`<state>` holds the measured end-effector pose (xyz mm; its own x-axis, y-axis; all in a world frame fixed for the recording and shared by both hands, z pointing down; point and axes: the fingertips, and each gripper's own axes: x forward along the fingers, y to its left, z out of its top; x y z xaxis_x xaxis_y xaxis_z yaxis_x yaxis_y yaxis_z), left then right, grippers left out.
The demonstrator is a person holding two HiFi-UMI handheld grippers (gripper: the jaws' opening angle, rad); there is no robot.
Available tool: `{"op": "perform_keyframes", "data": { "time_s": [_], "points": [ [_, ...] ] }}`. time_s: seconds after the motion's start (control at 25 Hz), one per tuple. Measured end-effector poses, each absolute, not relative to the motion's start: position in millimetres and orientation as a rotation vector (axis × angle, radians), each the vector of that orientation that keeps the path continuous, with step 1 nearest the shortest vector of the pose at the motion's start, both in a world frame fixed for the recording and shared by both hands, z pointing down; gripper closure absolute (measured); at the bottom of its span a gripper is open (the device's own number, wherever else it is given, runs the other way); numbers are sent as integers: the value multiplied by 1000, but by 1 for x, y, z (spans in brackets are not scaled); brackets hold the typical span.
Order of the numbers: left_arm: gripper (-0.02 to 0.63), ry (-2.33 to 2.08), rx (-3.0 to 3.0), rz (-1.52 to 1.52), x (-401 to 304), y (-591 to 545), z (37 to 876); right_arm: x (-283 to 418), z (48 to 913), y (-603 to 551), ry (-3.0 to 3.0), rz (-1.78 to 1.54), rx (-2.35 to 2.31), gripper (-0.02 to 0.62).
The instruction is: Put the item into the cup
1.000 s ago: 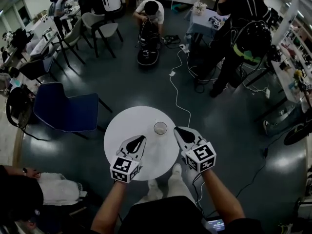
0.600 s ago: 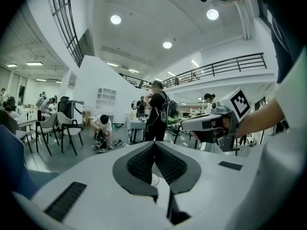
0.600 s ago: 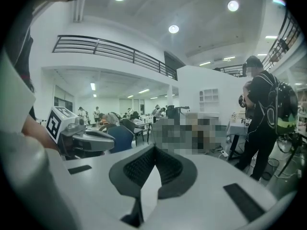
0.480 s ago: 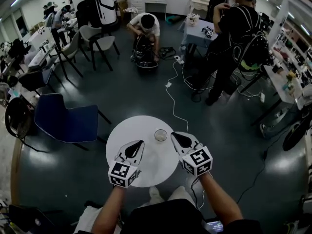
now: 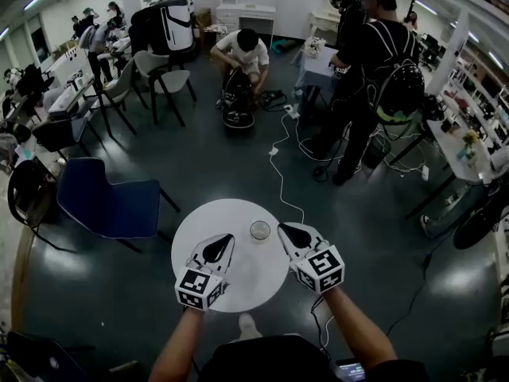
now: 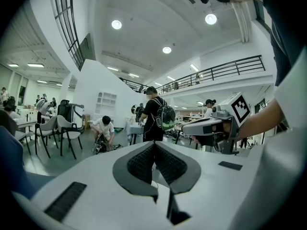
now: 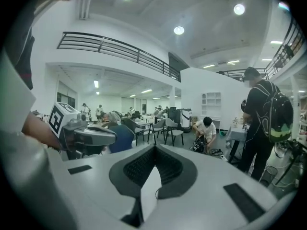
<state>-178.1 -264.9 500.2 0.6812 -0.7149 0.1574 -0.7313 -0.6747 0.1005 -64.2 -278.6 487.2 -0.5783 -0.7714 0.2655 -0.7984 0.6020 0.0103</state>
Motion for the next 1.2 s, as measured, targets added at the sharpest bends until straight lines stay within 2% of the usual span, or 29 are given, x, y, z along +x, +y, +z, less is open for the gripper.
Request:
{"op": "perform_keyframes", "data": {
  "time_s": [1.2],
  "points": [
    [591,-1303,2802,97,-101,-138,428,8,431,-155,-2736,87,1287,580]
  ]
}}
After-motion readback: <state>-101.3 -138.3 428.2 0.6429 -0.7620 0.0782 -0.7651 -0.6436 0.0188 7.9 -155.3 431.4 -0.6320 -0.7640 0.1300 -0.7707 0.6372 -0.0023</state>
